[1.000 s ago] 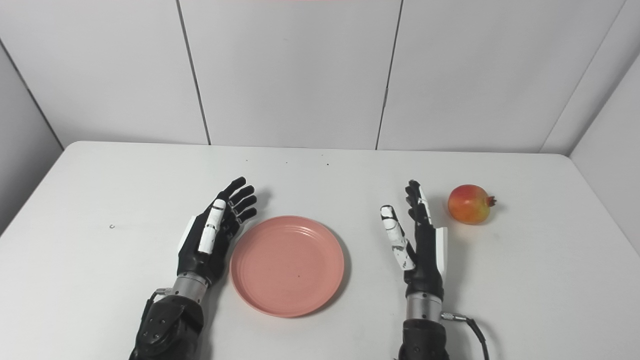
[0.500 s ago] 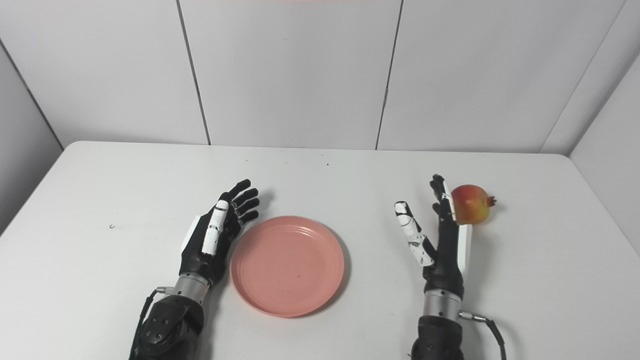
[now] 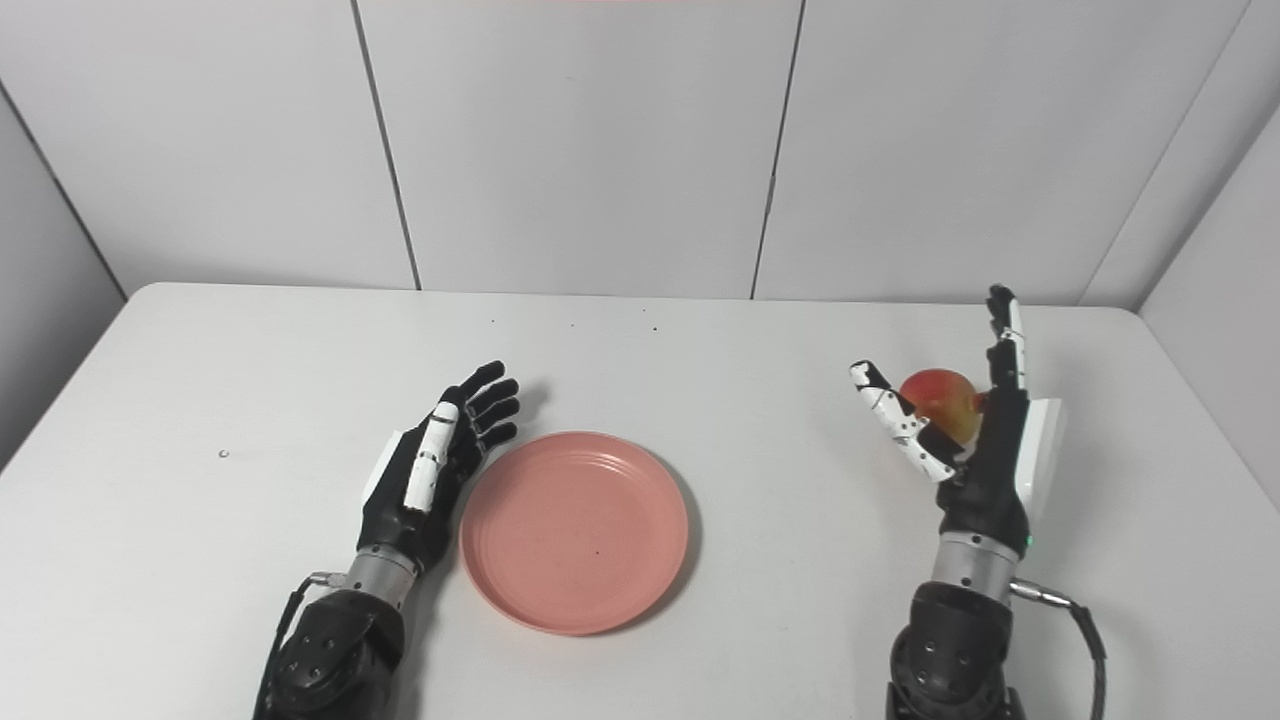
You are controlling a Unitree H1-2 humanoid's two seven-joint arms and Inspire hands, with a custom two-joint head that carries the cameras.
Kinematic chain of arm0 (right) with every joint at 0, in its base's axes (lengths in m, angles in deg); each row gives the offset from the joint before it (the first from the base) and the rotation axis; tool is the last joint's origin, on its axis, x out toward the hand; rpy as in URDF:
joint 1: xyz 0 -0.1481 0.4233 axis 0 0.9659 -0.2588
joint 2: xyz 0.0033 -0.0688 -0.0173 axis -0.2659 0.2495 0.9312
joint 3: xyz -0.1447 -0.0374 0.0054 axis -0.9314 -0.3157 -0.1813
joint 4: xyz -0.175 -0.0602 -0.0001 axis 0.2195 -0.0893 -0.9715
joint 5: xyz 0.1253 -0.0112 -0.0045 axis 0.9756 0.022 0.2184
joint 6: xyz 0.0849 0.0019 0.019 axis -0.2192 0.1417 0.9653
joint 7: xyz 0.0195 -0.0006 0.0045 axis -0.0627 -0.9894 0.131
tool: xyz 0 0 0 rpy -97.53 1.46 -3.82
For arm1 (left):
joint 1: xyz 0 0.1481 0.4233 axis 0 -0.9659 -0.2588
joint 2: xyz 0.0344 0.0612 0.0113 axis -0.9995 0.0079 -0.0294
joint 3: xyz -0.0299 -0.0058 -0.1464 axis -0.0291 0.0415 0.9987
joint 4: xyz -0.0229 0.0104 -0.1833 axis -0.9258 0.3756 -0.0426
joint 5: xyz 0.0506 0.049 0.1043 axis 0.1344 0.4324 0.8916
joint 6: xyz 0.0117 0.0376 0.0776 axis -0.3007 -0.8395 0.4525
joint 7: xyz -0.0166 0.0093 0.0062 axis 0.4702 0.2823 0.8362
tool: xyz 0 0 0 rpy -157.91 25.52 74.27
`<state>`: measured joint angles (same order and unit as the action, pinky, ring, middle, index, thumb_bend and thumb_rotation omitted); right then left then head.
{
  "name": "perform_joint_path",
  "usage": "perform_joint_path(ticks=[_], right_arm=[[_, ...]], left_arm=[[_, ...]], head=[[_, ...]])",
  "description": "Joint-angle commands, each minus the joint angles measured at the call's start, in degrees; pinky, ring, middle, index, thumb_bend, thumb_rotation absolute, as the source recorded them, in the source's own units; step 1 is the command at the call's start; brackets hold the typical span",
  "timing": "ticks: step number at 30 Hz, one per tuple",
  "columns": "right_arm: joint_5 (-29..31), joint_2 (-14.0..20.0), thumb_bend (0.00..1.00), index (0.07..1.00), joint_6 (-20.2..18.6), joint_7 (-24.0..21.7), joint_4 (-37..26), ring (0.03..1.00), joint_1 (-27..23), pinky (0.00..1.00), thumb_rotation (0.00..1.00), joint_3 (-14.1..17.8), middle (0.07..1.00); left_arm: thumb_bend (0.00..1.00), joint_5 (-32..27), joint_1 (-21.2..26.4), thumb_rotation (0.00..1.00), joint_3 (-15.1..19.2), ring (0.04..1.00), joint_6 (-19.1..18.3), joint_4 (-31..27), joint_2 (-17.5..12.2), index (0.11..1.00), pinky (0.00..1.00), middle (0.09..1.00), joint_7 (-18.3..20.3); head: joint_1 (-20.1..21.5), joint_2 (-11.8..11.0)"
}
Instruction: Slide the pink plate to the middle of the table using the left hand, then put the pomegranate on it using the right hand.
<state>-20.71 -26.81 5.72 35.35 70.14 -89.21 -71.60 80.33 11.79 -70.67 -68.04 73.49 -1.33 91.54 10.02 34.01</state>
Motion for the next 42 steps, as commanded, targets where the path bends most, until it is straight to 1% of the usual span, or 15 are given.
perform_joint_path(ticks=[1,2,5,6,9,10,15,19,25,31,34,36,38,42], right_arm=[[-1.4,1.9,0.69,0.921,-1.9,-0.2,-0.6,0.917,-2.7,0.88,0.41,0.2,0.915],[-1.7,2.5,0.70,0.921,-2.4,-0.2,0.0,0.914,-3.1,0.87,0.39,0.3,0.914],[-3.5,3.7,0.72,0.914,-4.2,1.0,2.0,0.906,-4.2,0.85,0.38,0.4,0.910],[-3.9,4.0,0.73,0.910,-4.6,1.4,2.6,0.902,-4.6,0.85,0.36,0.4,0.907],[-5.3,5.6,0.74,0.902,-4.8,2.6,6.2,0.883,-6.2,0.82,0.35,0.5,0.899],[-5.4,5.9,0.74,0.905,-4.9,2.7,7.0,0.884,-6.6,0.81,0.35,0.6,0.903],[-5.7,7.7,0.77,0.916,-8.0,2.2,10.5,0.890,-9.0,0.80,0.37,0.5,0.919],[-4.9,9.6,0.79,0.907,-9.3,1.3,14.0,0.877,-11.2,0.77,0.36,0.1,0.907],[-5.9,11.8,0.80,0.905,-12.3,0.5,18.1,0.879,-13.4,0.76,0.37,-1.8,0.909],[-5.7,13.4,0.82,0.900,-12.9,0.1,22.6,0.881,-15.3,0.74,0.36,-3.5,0.911],[-4.6,13.8,0.83,0.892,-12.4,-0.5,24.8,0.873,-16.0,0.74,0.37,-4.0,0.901],[-4.3,14.0,0.84,0.887,-12.4,-0.7,26.2,0.866,-16.4,0.73,0.37,-4.5,0.898],[-4.0,14.1,0.84,0.885,-12.6,-1.1,27.0,0.859,-16.5,0.72,0.38,-4.9,0.894],[-3.4,14.3,0.84,0.882,-13.1,-2.0,28.1,0.854,-16.6,0.73,0.38,-5.7,0.891]], left_arm=[[0.34,0.2,0.4,0.98,0.0,0.865,0.2,-1.1,0.0,0.831,0.85,0.852,0.1],[0.34,0.1,0.4,0.97,0.1,0.862,0.1,-1.1,0.0,0.828,0.84,0.850,0.1],[0.34,0.8,0.4,0.98,-0.1,0.861,0.5,-1.1,-0.2,0.829,0.84,0.851,0.0],[0.34,1.2,0.4,0.98,-0.1,0.855,0.8,-1.0,-0.2,0.827,0.83,0.847,-0.1],[0.34,0.9,0.4,0.98,0.1,0.854,1.1,-0.8,-0.1,0.828,0.83,0.846,0.1],[0.34,0.8,0.5,0.97,0.2,0.853,1.0,-0.7,-0.1,0.827,0.83,0.846,0.1],[0.34,0.6,0.4,0.96,0.3,0.855,1.2,-0.7,0.0,0.829,0.83,0.849,0.1],[0.34,0.9,0.5,0.97,0.1,0.857,1.1,-0.8,0.1,0.834,0.84,0.850,0.1],[0.34,0.9,0.5,0.97,0.1,0.858,1.3,-0.7,0.1,0.834,0.84,0.851,0.0],[0.34,0.7,0.4,0.97,0.2,0.861,0.6,-1.0,0.1,0.838,0.84,0.852,0.0],[0.34,0.5,0.5,0.97,0.4,0.858,0.7,-0.9,0.1,0.837,0.84,0.852,0.0],[0.35,0.3,0.5,0.94,0.5,0.854,0.7,-0.8,0.2,0.831,0.83,0.848,0.0],[0.34,0.3,0.5,0.95,0.5,0.855,0.9,-0.8,0.2,0.834,0.83,0.850,0.1],[0.34,-0.4,0.5,0.92,0.8,0.852,0.9,-0.7,0.4,0.833,0.83,0.850,0.1]], head=[[0.0,0.0],[0.0,0.0],[0.0,0.0],[0.0,0.0],[0.3,0.0],[0.3,0.0],[0.3,0.0],[0.3,0.0],[0.4,0.1],[0.7,0.1],[0.7,0.1],[0.6,0.1],[0.7,0.1],[0.7,0.2]])
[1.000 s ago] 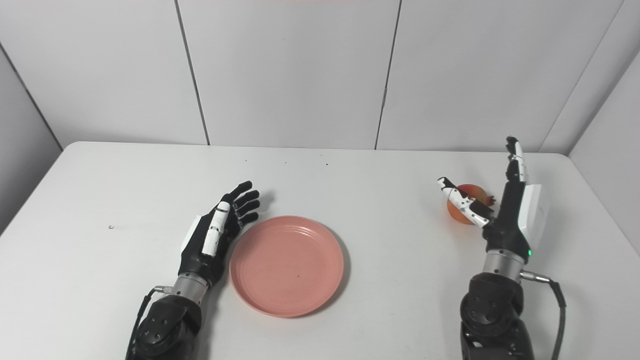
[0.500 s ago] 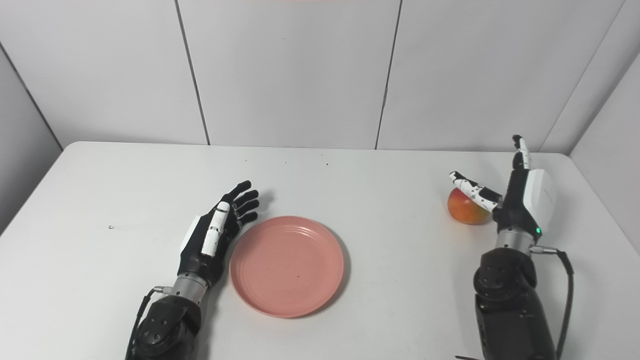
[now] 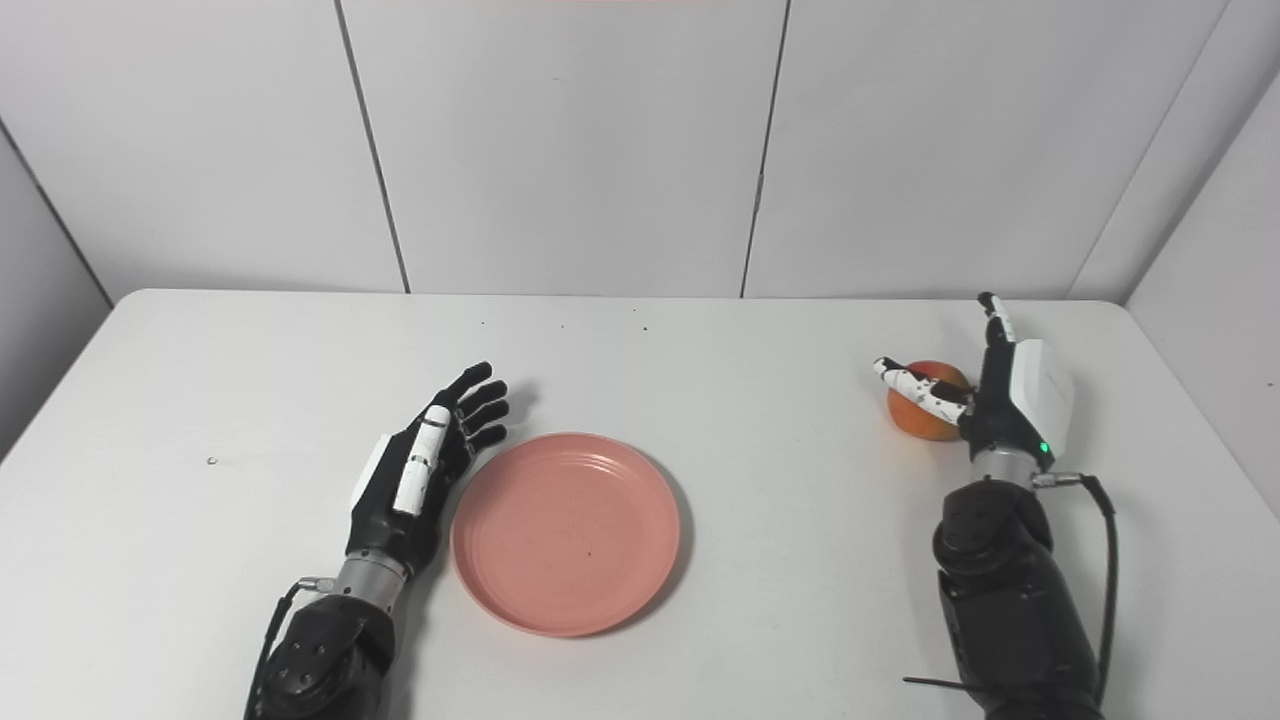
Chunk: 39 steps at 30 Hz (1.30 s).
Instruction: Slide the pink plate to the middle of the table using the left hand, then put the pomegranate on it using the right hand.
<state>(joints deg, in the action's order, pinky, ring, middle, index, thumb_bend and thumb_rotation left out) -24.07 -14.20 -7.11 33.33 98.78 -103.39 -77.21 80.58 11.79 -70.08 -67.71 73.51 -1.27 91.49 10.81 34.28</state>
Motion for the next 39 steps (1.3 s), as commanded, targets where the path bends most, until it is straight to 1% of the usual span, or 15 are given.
perform_joint_path(ticks=[1,13,17,20,21,22,23,24,26,27,28,30,35,37,39], right_arm=[[0.2,1.7,0.84,0.882,-0.4,-0.3,0.1,0.854,-2.5,0.73,0.38,-0.2,0.891],[2.9,2.0,0.87,0.879,-0.5,-1.6,3.9,0.865,-2.6,0.74,0.30,-0.5,0.896],[3.5,1.9,0.87,0.865,-0.4,-1.4,4.3,0.831,-2.6,0.69,0.23,-0.7,0.875],[4.6,1.6,0.85,0.848,0.4,-1.0,4.4,0.743,-2.3,0.58,0.16,-0.2,0.818],[5.2,1.4,0.82,0.840,0.7,-0.9,4.3,0.534,-2.2,0.40,0.11,0.0,0.614],[5.7,1.1,0.81,0.837,1.2,-0.2,4.5,0.463,-2.2,0.34,0.09,0.5,0.544],[6.1,0.9,0.67,0.824,1.5,0.4,4.7,0.373,-2.2,0.27,0.04,0.7,0.503],[5.9,0.8,0.61,0.809,2.0,1.3,4.8,0.355,-2.1,0.25,0.01,0.7,0.490],[5.5,0.8,0.57,0.775,2.9,2.7,5.3,0.425,-2.1,0.30,0.00,0.4,0.491],[5.3,0.8,0.65,0.760,3.2,3.3,5.4,0.526,-2.1,0.39,0.01,0.2,0.611],[5.3,0.8,0.69,0.745,3.8,4.0,5.8,0.603,-2.1,0.47,0.03,0.1,0.682],[5.1,0.7,0.70,0.718,4.8,5.4,6.5,0.663,-2.3,0.56,0.01,-0.1,0.707],[4.3,0.8,0.68,0.656,6.7,8.3,8.6,0.572,-2.8,0.51,0.00,-0.8,0.617],[3.9,0.9,0.55,0.537,7.4,9.1,9.1,0.520,-2.8,0.45,0.09,-1.2,0.588],[3.8,1.0,0.53,0.538,7.8,9.7,9.4,0.456,-2.7,0.38,0.02,-1.5,0.470]], left_arm=[[0.34,-0.5,0.5,0.92,0.2,0.852,0.6,-0.7,0.3,0.833,0.83,0.850,0.2],[0.34,-0.6,0.5,0.93,0.3,0.854,0.3,-1.0,0.2,0.835,0.83,0.852,0.4],[0.34,-0.7,0.5,0.93,0.5,0.856,0.3,-1.0,0.2,0.838,0.83,0.853,0.4],[0.34,-0.7,0.5,0.92,0.5,0.854,0.4,-0.9,0.2,0.836,0.83,0.851,0.3],[0.34,-0.6,0.4,0.92,0.4,0.853,0.4,-1.0,0.2,0.835,0.83,0.851,0.3],[0.34,-0.7,0.4,0.92,0.5,0.853,0.1,-1.1,0.3,0.835,0.83,0.851,0.2],[0.34,-0.8,0.5,0.92,0.5,0.857,-0.1,-1.2,0.3,0.840,0.83,0.855,0.2],[0.34,-1.0,0.5,0.92,0.5,0.858,-0.3,-1.2,0.3,0.841,0.84,0.856,0.2],[0.34,-1.1,0.6,0.90,0.6,0.855,-0.5,-1.3,0.4,0.839,0.83,0.854,0.1],[0.34,-1.1,0.6,0.90,0.6,0.856,-0.6,-1.3,0.4,0.839,0.83,0.853,0.1],[0.34,-0.9,0.6,0.91,0.5,0.857,-0.4,-1.2,0.3,0.839,0.84,0.853,0.2],[0.34,-0.8,0.5,0.93,0.4,0.861,-0.1,-1.1,0.1,0.842,0.84,0.857,0.3],[0.34,-0.7,0.5,0.91,0.4,0.859,-0.1,-1.4,0.2,0.838,0.84,0.856,0.2],[0.34,-0.6,0.4,0.92,0.3,0.859,-0.1,-1.4,0.2,0.840,0.84,0.857,0.1],[0.34,-0.6,0.4,0.94,0.3,0.859,-0.2,-1.5,0.3,0.841,0.84,0.857,0.1]], head=[[-0.1,0.0],[-0.1,0.2],[-0.1,0.3],[-0.2,0.4],[-0.2,0.4],[-0.1,0.4],[-0.1,0.4],[-0.1,0.4],[-0.2,0.5],[-0.2,0.4],[-0.1,0.4],[-0.1,0.5],[-0.2,0.6],[-0.3,0.6],[-0.3,0.6]])
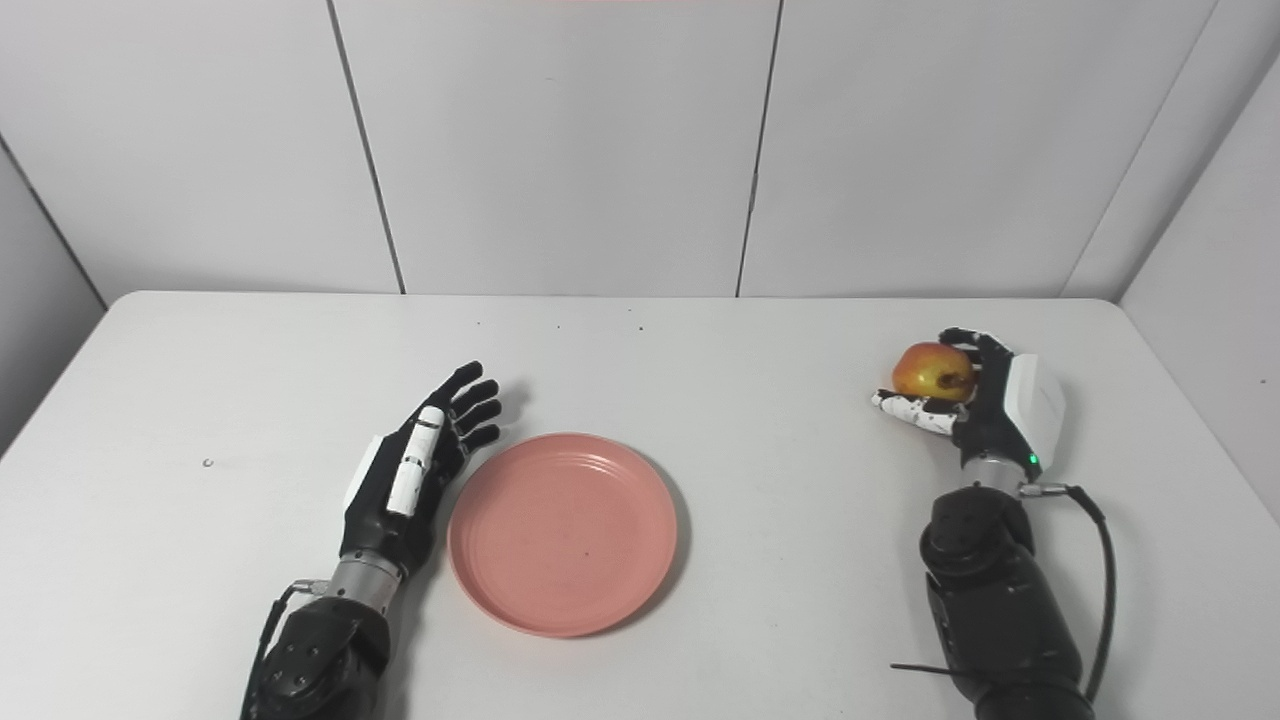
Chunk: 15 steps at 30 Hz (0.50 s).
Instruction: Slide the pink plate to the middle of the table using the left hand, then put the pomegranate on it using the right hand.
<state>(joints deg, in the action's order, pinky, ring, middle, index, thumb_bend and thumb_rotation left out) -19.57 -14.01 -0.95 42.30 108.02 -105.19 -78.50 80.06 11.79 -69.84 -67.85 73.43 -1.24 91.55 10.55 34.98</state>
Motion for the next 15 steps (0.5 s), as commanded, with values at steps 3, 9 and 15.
perform_joint_path(ticks=[3,9,15], right_arm=[[-0.5,0.8,0.52,0.531,2.4,1.4,0.2,0.410,-0.7,0.33,0.00,-0.4,0.438],[-0.1,0.1,0.52,0.522,4.4,3.5,-1.3,0.380,0.1,0.30,0.00,0.1,0.472],[0.9,-1.5,0.51,0.543,6.7,4.3,-5.3,0.377,1.7,0.30,0.00,0.5,0.476]], left_arm=[[0.34,-0.3,0.4,0.94,0.2,0.859,-0.1,-1.4,0.4,0.843,0.84,0.858,0.0],[0.34,0.2,0.5,0.94,-0.1,0.857,0.3,-1.3,0.2,0.840,0.84,0.856,0.0],[0.34,1.1,0.3,0.94,-0.4,0.857,0.0,-1.6,-0.1,0.838,0.84,0.853,-0.2]], head=[[-0.1,-0.1],[-0.5,0.0],[-0.4,0.2]])
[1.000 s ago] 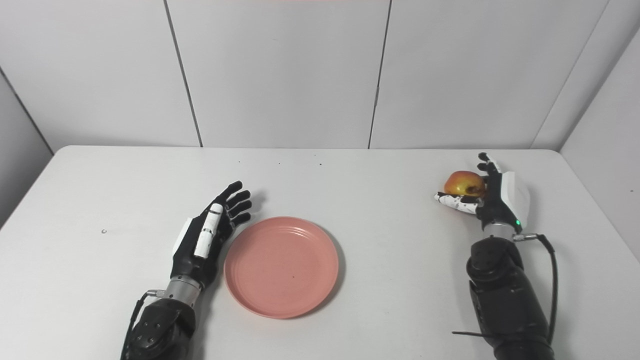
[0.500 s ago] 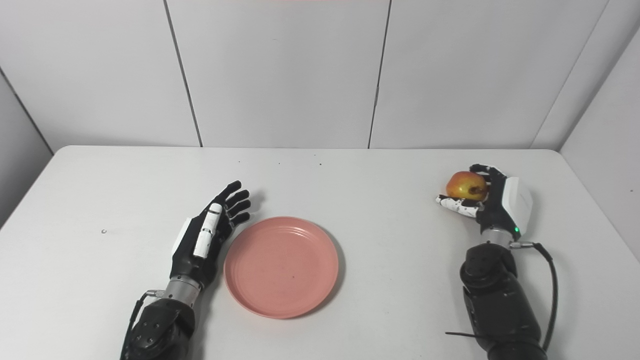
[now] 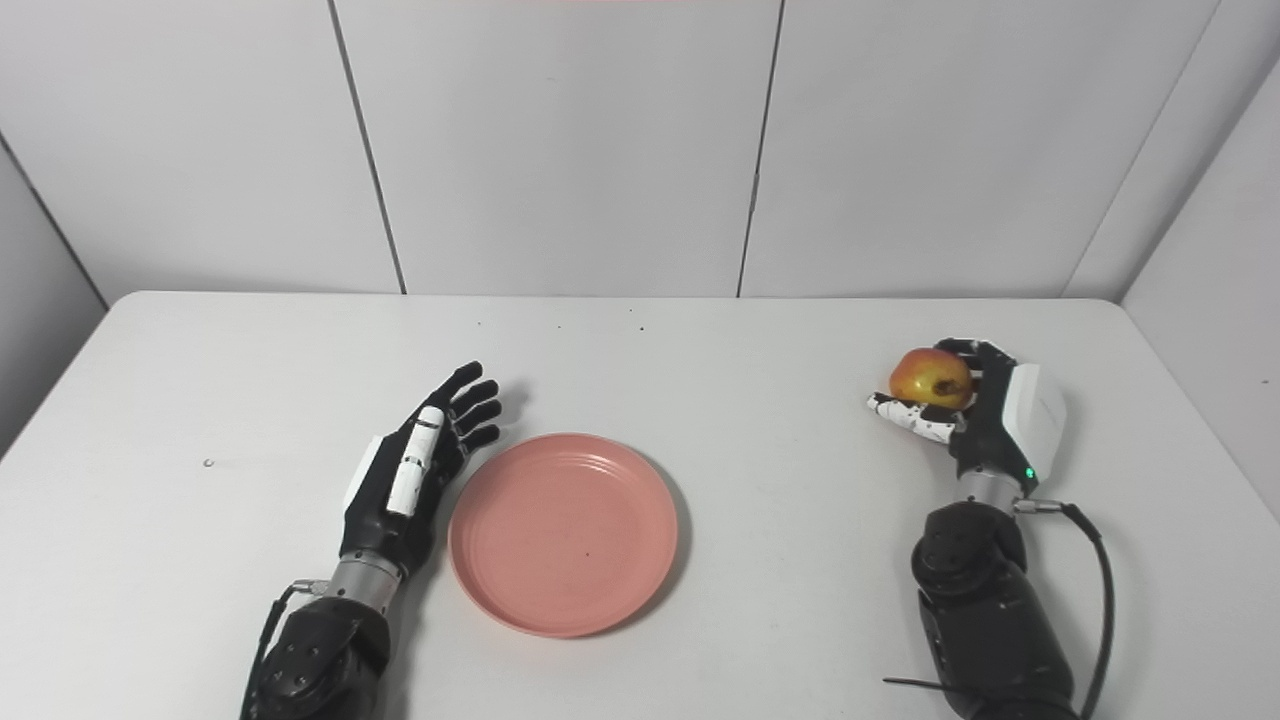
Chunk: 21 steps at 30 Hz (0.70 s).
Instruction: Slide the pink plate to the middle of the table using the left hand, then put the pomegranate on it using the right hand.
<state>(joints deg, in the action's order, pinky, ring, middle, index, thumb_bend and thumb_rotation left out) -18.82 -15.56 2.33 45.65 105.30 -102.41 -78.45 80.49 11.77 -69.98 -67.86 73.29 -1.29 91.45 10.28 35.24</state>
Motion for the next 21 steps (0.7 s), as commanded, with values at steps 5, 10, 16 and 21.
perform_joint_path(ticks=[5,10,16,21], right_arm=[[2.1,-1.9,0.52,0.519,3.2,-2.1,-9.4,0.415,1.2,0.40,0.00,0.2,0.497],[2.6,-4.1,0.52,0.515,1.9,-5.6,-18.0,0.419,3.6,0.41,0.00,-0.8,0.500],[2.5,-5.7,0.51,0.523,1.7,-8.9,-24.2,0.416,5.3,0.41,0.00,-1.7,0.496],[1.7,-6.9,0.51,0.521,1.9,-11.3,-27.8,0.425,6.4,0.43,0.00,-3.0,0.494]], left_arm=[[0.34,0.3,0.5,0.93,-0.1,0.854,0.3,-1.3,0.0,0.836,0.83,0.853,0.1],[0.34,0.2,0.6,0.93,0.0,0.854,0.0,-1.1,0.2,0.835,0.83,0.850,-0.1],[0.34,0.3,0.6,0.92,0.0,0.854,-0.5,-1.5,0.3,0.836,0.83,0.850,-0.2],[0.34,0.8,0.6,0.95,-0.2,0.853,-0.1,-1.4,0.2,0.834,0.83,0.849,-0.3]], head=[[-0.1,0.0],[-0.2,0.0],[-0.3,0.1],[-0.2,0.1]])
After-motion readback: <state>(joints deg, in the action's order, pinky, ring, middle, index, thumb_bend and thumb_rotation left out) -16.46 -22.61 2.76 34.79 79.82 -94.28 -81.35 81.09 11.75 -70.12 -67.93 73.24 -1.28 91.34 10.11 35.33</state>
